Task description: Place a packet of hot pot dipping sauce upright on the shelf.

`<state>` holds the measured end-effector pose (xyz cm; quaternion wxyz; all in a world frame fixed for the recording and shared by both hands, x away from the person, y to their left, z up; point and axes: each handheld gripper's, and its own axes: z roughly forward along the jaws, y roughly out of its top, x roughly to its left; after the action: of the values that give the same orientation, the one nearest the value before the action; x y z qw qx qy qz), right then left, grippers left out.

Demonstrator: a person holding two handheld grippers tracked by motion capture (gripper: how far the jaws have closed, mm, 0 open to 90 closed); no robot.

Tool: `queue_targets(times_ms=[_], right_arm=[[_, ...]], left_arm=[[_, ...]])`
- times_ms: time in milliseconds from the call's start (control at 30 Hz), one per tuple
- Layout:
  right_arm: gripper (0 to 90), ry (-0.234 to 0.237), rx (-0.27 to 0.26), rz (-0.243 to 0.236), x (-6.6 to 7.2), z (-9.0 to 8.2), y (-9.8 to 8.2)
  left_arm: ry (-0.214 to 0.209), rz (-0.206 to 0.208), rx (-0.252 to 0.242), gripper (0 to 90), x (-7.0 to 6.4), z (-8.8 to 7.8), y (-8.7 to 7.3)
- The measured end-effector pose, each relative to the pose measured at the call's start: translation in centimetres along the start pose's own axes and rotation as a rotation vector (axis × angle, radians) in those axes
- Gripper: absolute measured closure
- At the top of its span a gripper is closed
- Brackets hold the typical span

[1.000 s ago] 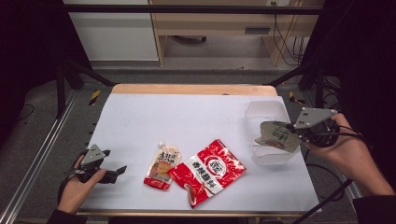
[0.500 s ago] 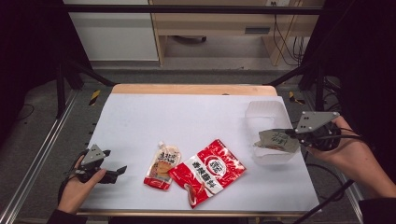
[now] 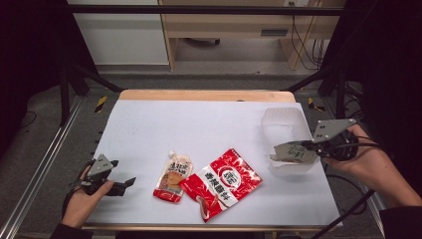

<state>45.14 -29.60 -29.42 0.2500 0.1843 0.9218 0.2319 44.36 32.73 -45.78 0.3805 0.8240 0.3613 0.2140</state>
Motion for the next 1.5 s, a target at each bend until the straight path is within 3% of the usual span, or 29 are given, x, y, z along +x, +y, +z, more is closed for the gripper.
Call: queue_targets(times_ms=[500,567,700,767,800,967,1233,1500], right_arm=[[87.1,0.014,0.016,0.099,-0.4,3.6,-2.8],[83.1,0.009,0.013,0.118,-0.5,3.7,-2.9],[62.4,-0.003,0.006,0.157,-0.4,3.3,-2.6],[51.5,-0.011,0.000,0.174,-0.3,3.0,-2.0],[41.0,-0.026,-0.013,0.175,0.0,2.6,-1.3],[29.4,-0.043,-0.047,0.174,1.0,2.1,0.6],[20.7,-0.070,-0.148,0.187,4.1,2.7,5.8],[20.2,-0.072,-0.164,0.201,6.7,5.1,9.0]], left_arm=[[0.000,0.000,0.004,7.8,0.0,0.1,0.0],[0.000,0.001,0.005,7.8,0.0,0.1,0.0],[0.000,0.004,0.006,7.8,0.0,0.1,0.0],[0.000,0.005,0.006,7.8,-0.1,0.1,0.0],[0.000,0.006,0.006,7.8,-0.1,0.1,0.0],[0.001,0.007,0.008,7.8,-0.1,0.1,0.0],[-0.001,0.013,0.006,7.8,-0.2,0.2,0.0],[-0.002,0.022,0.008,7.8,-0.3,0.2,0.1]])
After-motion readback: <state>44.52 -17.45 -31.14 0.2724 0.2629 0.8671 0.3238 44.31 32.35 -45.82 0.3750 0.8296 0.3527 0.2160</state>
